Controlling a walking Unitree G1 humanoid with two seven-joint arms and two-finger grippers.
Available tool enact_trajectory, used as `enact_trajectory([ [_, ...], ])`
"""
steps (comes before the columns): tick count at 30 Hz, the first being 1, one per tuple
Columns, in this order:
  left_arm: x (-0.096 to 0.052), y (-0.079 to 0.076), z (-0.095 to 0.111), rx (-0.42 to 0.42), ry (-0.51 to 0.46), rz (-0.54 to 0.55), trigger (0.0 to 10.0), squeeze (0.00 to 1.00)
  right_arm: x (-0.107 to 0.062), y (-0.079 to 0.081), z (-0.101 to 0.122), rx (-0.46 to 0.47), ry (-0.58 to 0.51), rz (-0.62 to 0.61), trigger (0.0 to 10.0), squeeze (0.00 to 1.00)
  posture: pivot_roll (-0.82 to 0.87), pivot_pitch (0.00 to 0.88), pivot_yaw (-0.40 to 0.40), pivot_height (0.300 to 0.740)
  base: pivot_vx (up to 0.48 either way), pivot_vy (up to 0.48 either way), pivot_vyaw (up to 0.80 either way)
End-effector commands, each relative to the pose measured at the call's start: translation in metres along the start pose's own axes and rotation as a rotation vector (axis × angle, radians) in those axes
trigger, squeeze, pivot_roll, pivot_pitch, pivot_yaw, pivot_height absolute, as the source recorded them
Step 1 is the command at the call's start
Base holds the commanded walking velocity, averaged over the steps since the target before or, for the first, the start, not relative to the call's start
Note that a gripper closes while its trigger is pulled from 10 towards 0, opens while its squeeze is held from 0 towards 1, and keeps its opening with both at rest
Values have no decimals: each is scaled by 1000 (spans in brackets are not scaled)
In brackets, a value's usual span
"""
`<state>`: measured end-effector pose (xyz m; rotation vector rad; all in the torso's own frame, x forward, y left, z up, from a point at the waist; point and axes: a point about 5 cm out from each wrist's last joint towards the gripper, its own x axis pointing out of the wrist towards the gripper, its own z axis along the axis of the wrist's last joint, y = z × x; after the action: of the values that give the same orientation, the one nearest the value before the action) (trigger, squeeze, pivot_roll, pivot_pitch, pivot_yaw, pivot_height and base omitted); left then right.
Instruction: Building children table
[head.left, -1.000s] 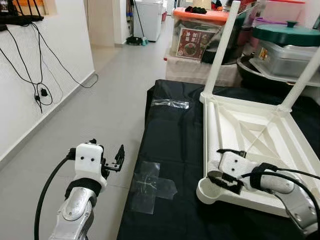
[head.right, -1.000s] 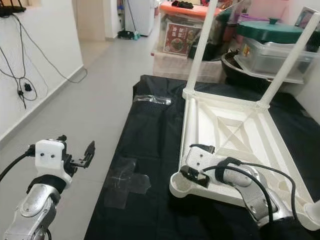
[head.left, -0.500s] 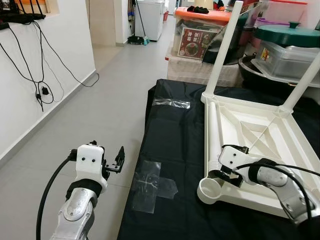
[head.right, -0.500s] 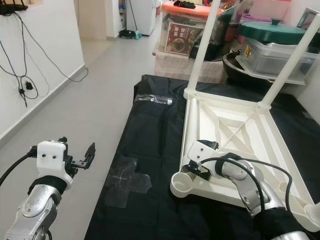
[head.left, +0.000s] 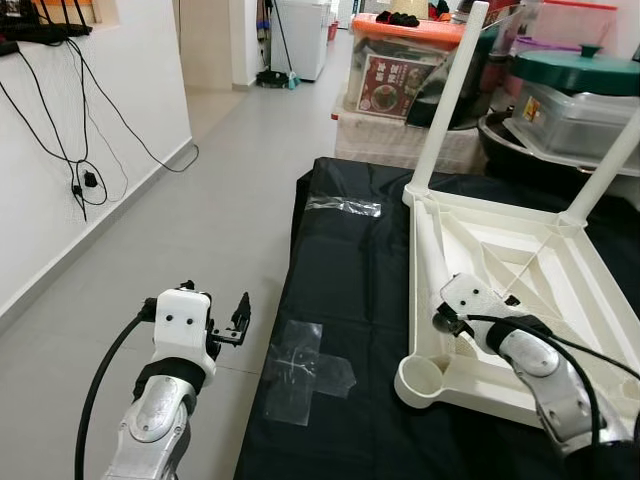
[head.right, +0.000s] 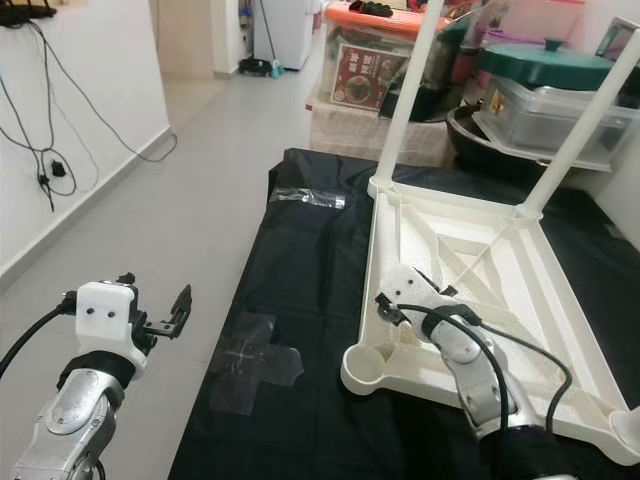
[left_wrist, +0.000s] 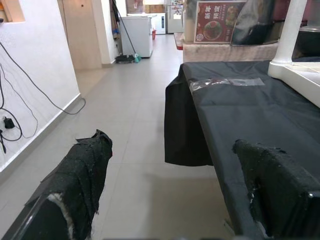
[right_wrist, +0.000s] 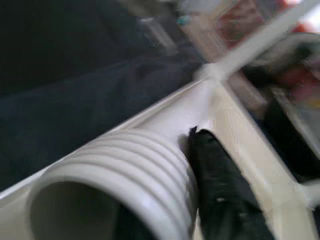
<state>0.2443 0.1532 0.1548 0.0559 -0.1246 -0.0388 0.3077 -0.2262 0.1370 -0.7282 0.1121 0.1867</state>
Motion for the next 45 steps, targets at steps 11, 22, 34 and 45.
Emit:
enact_trajectory([
  [11,5,1,0,5,-4,15,10000,0,0,3,3,80,-16,-75,0,0,56,0,-104,740,0,0,0],
  [22,7,8,3,-68,-14,58,10000,0,-11,-49,53,631,-436,-213,0,0,45,0,-91,740,0,0,0],
  [34,6,-6,26,-557,-91,-154,10000,0,-33,1,65,996,-595,399,0,0,59,0,-111,740,0,0,0],
  [45,-6,-28,32,-747,-81,-486,10000,0,-40,32,73,1182,-621,654,0,0,60,0,-103,740,0,0,0],
])
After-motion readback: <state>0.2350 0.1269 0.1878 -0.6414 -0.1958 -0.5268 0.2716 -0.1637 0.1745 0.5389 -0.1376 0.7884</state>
